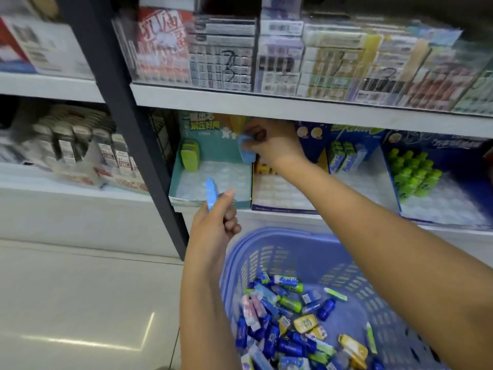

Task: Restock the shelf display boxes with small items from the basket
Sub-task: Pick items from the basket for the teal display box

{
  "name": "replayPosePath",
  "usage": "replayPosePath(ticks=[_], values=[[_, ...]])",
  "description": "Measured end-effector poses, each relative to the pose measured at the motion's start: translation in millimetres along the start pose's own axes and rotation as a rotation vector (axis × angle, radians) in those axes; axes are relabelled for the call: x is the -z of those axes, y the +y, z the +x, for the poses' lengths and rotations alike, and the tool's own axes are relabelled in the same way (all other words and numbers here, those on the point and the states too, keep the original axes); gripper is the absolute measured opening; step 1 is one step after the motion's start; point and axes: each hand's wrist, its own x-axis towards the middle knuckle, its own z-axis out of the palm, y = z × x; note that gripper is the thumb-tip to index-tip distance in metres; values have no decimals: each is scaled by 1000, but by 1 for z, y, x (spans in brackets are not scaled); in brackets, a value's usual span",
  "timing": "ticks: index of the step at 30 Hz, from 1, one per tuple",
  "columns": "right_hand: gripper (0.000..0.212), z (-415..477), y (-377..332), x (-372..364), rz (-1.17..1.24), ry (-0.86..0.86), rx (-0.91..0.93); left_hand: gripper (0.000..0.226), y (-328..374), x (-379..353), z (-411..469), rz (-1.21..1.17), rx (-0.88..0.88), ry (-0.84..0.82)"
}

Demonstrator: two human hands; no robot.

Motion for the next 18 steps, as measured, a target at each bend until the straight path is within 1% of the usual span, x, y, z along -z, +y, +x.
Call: replayPosePath(ticks=[1, 3, 5, 8, 9, 12, 14, 16, 18], values=[[26, 5, 1, -5, -74, 3, 44, 11, 0, 2, 2, -15, 15, 21], [23, 13, 3, -12, -150, -6, 112, 20, 0, 7, 5, -5, 34, 60], [25, 18, 7, -17, -204, -34, 144, 28, -3, 10, 9, 54, 30, 100], [30, 19, 14, -21, -283, -106, 163, 21, -10, 12, 12, 257, -77, 151], [31, 19, 16, -21, -297, -120, 162, 22, -11, 13, 12, 343, -129, 172], [28, 20, 17, -22, -394, -161, 171, 40, -14, 18, 14, 536, -244, 216], [23, 22, 17, -19, -497, -161, 189, 45, -13, 22, 14, 591, -278, 223], [19, 23, 16, -12, -610, -140, 214, 44, -12, 25, 14, 623, -298, 228], [16, 25, 14, -7, -694, -163, 228, 40, -10, 27, 15, 629, -298, 236]])
